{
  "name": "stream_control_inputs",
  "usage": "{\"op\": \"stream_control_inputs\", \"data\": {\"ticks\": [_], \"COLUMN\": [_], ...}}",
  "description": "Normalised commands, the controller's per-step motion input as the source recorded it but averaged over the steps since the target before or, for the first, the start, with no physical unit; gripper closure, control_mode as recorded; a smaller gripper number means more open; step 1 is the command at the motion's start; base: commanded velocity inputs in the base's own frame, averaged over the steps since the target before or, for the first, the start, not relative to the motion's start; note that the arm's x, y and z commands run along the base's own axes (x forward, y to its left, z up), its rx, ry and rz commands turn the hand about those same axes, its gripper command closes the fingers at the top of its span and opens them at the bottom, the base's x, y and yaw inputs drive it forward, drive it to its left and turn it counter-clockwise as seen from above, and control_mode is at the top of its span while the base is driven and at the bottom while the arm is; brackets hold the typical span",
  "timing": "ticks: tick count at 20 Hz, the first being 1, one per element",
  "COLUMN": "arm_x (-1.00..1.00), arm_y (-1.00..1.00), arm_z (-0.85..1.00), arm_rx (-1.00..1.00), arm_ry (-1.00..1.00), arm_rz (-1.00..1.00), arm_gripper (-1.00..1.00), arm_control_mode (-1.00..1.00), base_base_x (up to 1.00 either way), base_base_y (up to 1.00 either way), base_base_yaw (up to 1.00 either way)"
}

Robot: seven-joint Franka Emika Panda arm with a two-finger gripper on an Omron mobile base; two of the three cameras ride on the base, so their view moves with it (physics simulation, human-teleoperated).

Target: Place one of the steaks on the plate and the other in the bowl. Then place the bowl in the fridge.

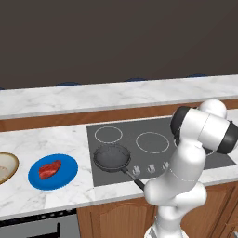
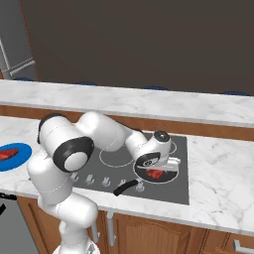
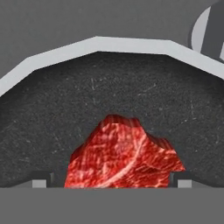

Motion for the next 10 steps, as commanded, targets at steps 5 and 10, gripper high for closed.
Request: {"op": "stream_control_inputs", "data": {"ticks": [5,10], "arm_x": [0.10,0.05], "arm_y": [0.35,0.40], "arm_z": [-0.04,-0.17], "arm_rx": [0.00,0.00], "arm_ry": [0.07,0.12], "arm_rz": [-0.24,-0.25], "arm_gripper": [-1.00,-1.00], "arm_control_mode": [-1.00,-1.00], "base_base_x": [0.00,0.00], "base_base_y": [0.00,0.00], "base_base_yaw": [0.00,0.00]}}
